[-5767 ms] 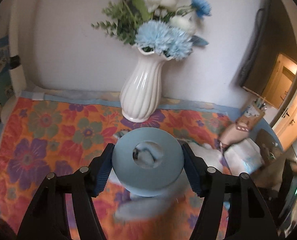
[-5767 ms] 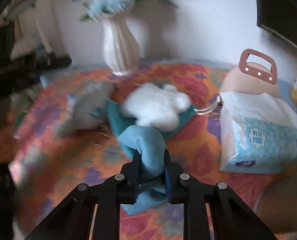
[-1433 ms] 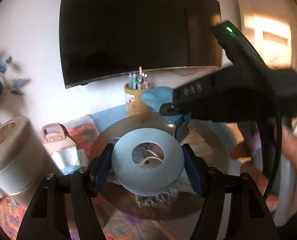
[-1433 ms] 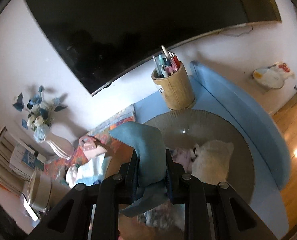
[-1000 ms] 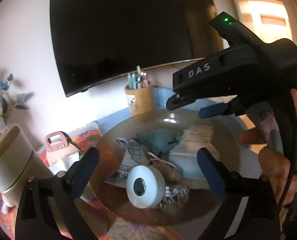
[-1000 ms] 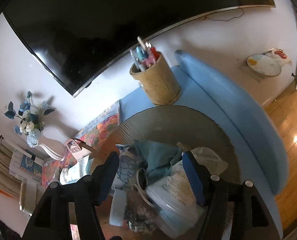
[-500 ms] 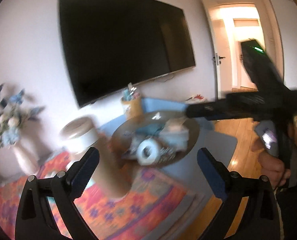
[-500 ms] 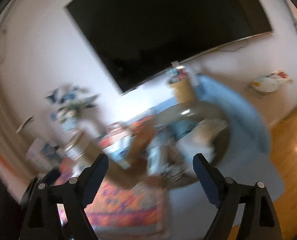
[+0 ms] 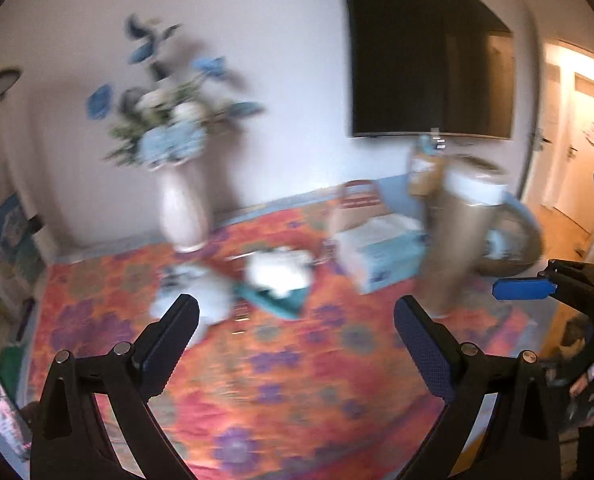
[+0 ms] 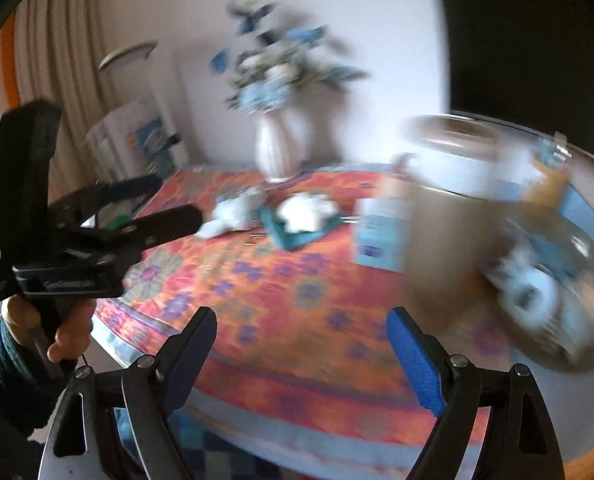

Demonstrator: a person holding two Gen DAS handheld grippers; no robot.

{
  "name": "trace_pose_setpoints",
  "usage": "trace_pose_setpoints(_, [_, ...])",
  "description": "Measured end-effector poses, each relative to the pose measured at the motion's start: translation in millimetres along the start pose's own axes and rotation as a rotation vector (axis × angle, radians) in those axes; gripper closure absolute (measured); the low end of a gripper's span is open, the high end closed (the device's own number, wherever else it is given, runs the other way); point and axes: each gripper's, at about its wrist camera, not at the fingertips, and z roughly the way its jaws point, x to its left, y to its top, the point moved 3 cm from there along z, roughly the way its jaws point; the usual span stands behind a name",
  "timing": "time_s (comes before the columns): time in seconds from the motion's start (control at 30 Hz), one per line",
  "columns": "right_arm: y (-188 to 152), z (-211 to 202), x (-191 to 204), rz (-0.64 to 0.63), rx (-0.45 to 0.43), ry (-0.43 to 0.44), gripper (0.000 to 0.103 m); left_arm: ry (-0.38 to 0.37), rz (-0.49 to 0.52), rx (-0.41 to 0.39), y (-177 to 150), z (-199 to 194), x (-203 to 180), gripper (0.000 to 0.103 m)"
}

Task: Organize soft objects
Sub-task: 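Move both open tools back over the quilt toward the plush toys, then grasp light blue plush bunny with left tool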

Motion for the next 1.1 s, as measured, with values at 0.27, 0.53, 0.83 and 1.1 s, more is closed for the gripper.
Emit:
trace_pose_setpoints(0.27, [35,114,39,-0.046,0.195,-0.186,0.018,0.062,0.034,0.089,-26,41,72,0.005])
trace_pose_setpoints(0.53, [89,178,-8,0.192,0.166,-0.133,0.018,-0.163,-0.218,0.194,-30,101,129,0.005])
trace_pose_setpoints(0.83, [105,243,-11,0.062,0.142,-0.198,0.018,0.047,0.043,0.234,-33,153,96,0.005])
trace_pose_setpoints(1.1, [85,262,-15,0.067,0.118,-0.211,0.017,0.086,-0.016,0.213,-44,164,106,0.005])
